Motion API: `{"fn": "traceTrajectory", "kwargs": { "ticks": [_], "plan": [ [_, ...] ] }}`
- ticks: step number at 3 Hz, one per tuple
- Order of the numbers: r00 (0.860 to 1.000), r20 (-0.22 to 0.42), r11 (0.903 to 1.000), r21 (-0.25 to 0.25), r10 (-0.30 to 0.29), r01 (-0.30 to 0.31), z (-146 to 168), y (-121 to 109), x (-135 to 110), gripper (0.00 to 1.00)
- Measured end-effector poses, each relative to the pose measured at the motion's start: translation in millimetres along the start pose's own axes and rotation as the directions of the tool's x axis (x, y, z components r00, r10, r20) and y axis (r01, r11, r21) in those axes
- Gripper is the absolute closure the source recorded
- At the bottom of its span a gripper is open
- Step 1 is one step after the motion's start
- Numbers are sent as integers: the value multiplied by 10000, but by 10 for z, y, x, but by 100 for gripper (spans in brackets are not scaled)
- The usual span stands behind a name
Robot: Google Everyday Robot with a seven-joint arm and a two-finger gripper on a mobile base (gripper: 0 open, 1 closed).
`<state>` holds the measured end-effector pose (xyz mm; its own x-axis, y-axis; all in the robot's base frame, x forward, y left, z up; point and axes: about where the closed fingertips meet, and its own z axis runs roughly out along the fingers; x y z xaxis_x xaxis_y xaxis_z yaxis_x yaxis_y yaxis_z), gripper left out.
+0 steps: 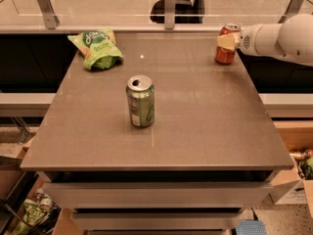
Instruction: Move coke can near green rice chip bag
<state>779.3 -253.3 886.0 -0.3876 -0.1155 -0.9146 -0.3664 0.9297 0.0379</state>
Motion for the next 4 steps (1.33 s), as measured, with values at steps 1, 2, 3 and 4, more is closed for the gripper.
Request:
{"fn": "traceTrajectory", "kwargs": {
  "ticks": [1, 2, 3, 4],
  "plan": [
    [10000, -18, 10000, -35, 1, -1, 21, 18, 9, 87],
    [10000, -35, 10000, -70, 1, -1, 42, 37, 18, 100],
    [10000, -50, 10000, -83, -3, 2, 44, 44, 17, 100],
    [9991, -338, 9995, -199, -249, 242, 18, 142, -53, 100]
  ]
}}
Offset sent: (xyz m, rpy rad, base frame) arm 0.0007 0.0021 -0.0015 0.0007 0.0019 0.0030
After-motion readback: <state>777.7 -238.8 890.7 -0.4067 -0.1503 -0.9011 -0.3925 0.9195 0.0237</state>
